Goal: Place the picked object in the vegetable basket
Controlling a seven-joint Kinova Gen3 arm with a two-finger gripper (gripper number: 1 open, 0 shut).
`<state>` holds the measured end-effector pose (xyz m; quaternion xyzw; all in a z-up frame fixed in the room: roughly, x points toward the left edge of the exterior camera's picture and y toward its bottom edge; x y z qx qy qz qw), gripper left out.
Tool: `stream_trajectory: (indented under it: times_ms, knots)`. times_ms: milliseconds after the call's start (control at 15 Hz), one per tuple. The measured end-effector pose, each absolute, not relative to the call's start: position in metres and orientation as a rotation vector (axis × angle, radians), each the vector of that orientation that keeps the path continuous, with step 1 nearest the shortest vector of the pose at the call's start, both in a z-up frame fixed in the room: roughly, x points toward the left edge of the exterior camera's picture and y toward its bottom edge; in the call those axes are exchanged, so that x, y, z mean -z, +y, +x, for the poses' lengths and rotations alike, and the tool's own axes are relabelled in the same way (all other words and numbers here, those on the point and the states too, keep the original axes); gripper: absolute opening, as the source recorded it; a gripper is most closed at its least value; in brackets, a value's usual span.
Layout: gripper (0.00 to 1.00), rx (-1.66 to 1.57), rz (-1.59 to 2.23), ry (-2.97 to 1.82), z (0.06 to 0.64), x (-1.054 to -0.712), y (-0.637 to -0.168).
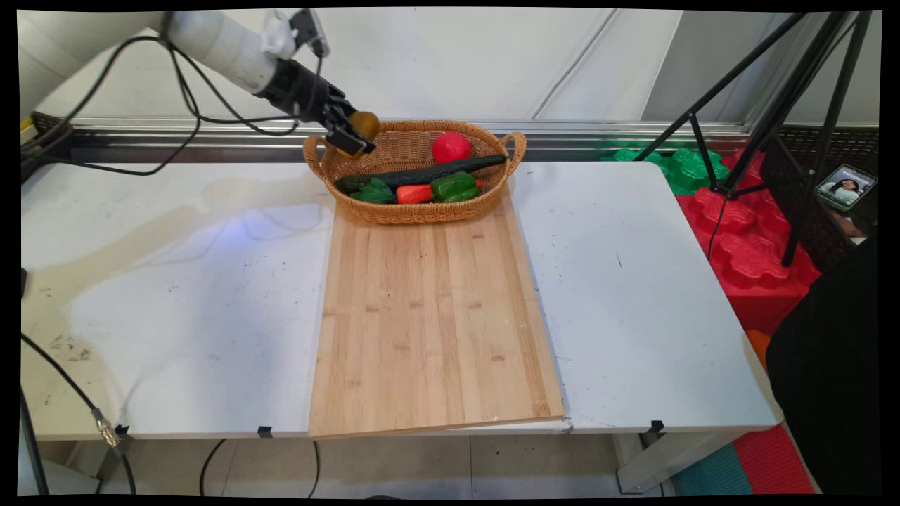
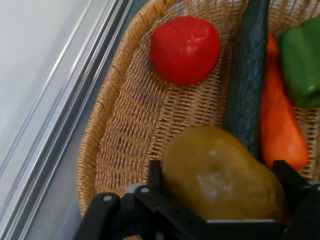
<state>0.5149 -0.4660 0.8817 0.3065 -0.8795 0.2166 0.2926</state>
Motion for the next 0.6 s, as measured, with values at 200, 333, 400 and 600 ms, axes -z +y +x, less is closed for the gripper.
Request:
stream_trajectory:
  times_ms: [200, 333, 400, 600]
  knots:
    - [0.00, -0.578, 0.814, -2.380, 0.509, -0.865, -0.487]
    - [0.00, -0.579, 0.810, -2.400, 0.506, -0.857, -0.497]
    - [0.00, -0.578, 0.807, -2.412, 0.505, -0.853, -0.502]
    - [1.00, -0.580, 0.779, -2.445, 0.503, -0.842, -0.515]
